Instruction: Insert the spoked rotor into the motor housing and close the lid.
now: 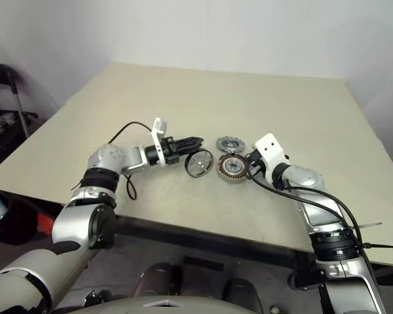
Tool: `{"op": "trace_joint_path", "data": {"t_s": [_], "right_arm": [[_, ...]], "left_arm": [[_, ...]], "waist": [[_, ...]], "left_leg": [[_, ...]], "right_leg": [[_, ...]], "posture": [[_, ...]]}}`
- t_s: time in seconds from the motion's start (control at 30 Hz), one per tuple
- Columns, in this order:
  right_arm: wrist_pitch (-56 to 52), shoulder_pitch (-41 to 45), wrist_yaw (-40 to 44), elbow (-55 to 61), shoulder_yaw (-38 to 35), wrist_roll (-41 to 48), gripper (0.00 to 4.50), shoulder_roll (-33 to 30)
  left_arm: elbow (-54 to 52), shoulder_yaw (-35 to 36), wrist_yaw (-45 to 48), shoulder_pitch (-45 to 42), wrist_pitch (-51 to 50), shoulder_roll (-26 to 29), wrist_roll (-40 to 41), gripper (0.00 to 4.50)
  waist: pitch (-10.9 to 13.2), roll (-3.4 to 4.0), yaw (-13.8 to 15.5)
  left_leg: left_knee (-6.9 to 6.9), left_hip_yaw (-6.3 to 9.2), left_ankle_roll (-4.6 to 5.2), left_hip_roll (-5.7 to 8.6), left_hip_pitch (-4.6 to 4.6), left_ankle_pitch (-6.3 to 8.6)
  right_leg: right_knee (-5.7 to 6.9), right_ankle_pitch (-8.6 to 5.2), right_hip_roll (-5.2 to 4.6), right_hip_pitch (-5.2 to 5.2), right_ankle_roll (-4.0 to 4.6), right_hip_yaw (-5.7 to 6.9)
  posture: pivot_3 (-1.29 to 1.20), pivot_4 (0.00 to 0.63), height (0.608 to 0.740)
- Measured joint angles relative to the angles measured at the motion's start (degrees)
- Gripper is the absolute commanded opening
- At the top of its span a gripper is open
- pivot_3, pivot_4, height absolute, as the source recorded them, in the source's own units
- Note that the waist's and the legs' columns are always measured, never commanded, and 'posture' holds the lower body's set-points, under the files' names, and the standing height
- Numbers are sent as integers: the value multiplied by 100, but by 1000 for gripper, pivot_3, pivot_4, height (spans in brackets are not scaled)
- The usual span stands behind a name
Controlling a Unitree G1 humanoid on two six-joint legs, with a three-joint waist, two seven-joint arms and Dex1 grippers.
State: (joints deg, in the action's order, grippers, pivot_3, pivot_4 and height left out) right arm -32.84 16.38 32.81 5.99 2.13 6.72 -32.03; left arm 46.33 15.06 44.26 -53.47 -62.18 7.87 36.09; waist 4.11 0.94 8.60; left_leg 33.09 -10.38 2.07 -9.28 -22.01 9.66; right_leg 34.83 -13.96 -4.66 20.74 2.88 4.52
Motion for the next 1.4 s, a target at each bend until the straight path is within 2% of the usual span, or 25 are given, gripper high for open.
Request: {"op": "trace_joint_path", "data": {"t_s": [0.2, 0.3, 0.4, 0.63, 0.73, 0.83, 0.97, 1.27, 1.37, 1.4], "right_arm": [[-97, -248, -95, 179, -177, 1, 0, -45], [-104, -219, -107, 178, -168, 1, 0, -38], [-103, -86, -95, 149, -133, 1, 0, -26], [-87, 57, -30, 45, -84, 0, 0, -16], [-76, 57, 7, 35, -73, 0, 0, -17], [-65, 58, 17, 34, -73, 0, 0, -17], [-63, 57, 16, 34, -73, 0, 0, -18], [-59, 58, 1, 20, -73, -1, 0, -18], [-59, 58, -6, 4, -73, -2, 0, -19], [-58, 58, -7, 3, -73, -3, 0, -20]], "left_arm": [[-171, -557, 356, 351, 535, 683, -552, 1375], [-135, -913, 430, 791, 586, 918, -901, 1375], [-181, -970, 562, 970, 625, 936, -957, 1375], [-308, -896, 548, 1053, 612, 854, -950, 1375], [-416, -829, 538, 1126, 601, 729, -917, 1930], [-424, -739, 429, 1124, 588, 668, -884, 1930], [-387, -706, 314, 1123, 548, 663, -905, 986], [-281, -650, 356, 1067, 391, 680, -880, 986], [-287, -628, 362, 1067, 333, 667, -831, 447], [-289, -628, 362, 1066, 321, 665, -830, 437]], "waist": [[-14, 22, -6], [-14, 23, 22], [-5, 3, 19], [-6, 9, 2], [-6, 8, 7], [-6, 9, 7], [-6, 8, 0], [-5, 8, -4], [-5, 8, -4], [-6, 9, -4]], "left_leg": [[-3, -1, -1, 0, 36, 1], [-3, 0, 3, 7, 40, 5], [0, 4, 2, 8, 34, 4], [-5, 2, 3, 8, 32, 5], [-5, 2, 6, 9, 29, 6], [-4, 2, 4, 9, 34, 5], [-4, 2, 1, 8, 37, 3], [-5, 2, 3, 8, 32, 5], [-5, 2, 3, 8, 31, 5], [-6, 2, 4, 8, 31, 5]], "right_leg": [[-5, -3, -1, -35, -5, 0], [-9, -12, -7, -47, -20, 0], [-7, -4, -7, -44, -14, 1], [-8, -4, -7, -40, -13, 0], [-9, -4, -8, -38, -13, 0], [-7, -4, -8, -41, -13, 0], [-7, -5, -7, -41, -15, -1], [-8, -4, -7, -36, -14, -1], [-8, -5, -7, -36, -14, 0], [-8, -5, -7, -36, -14, -1]], "posture": [[0, 0, 740], [0, 0, 740], [0, 0, 740], [0, 0, 740], [0, 0, 740], [0, 0, 740], [0, 0, 740], [0, 0, 740], [0, 0, 740], [0, 0, 740]]}}
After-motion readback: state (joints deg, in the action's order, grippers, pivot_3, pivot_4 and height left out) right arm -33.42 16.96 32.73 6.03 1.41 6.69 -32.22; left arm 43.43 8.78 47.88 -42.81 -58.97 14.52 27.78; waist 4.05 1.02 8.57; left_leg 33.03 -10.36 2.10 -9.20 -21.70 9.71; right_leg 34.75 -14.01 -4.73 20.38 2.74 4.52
